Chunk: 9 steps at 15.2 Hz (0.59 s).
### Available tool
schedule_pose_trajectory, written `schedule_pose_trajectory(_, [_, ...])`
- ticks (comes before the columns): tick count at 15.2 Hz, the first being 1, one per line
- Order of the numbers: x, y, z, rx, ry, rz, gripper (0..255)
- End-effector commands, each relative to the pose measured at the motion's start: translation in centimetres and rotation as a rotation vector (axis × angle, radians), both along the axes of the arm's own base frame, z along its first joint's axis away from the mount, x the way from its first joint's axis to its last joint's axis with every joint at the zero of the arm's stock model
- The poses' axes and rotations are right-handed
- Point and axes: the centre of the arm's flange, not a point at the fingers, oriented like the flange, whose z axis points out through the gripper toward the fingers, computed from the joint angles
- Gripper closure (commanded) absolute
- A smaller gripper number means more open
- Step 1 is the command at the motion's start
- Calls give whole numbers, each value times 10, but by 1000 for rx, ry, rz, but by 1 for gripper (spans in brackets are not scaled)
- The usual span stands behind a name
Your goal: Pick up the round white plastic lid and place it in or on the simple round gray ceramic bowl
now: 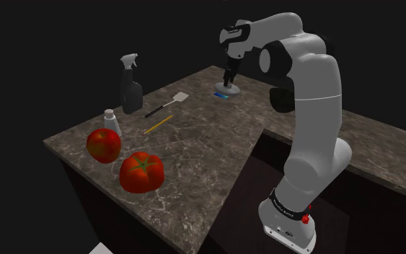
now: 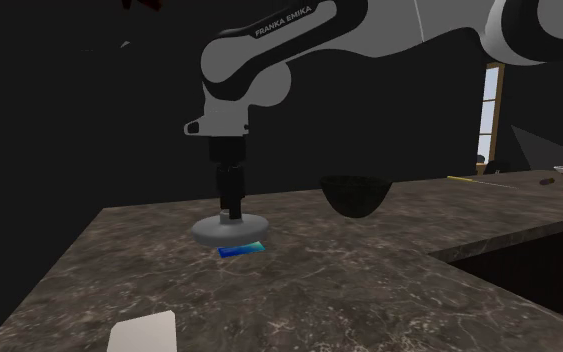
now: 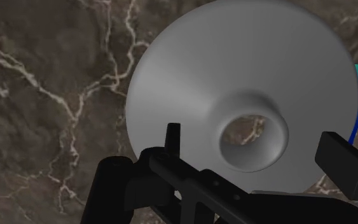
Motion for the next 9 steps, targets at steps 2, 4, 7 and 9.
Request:
schedule_pose_trajectory(2, [0,0,0,0,0,0,0])
schedule_pose_trajectory(4, [0,0,0,0,0,0,255])
schedule_pose_trajectory(7, [0,0,0,0,0,0,255])
schedule_pose_trajectory(9, [0,0,0,0,0,0,255])
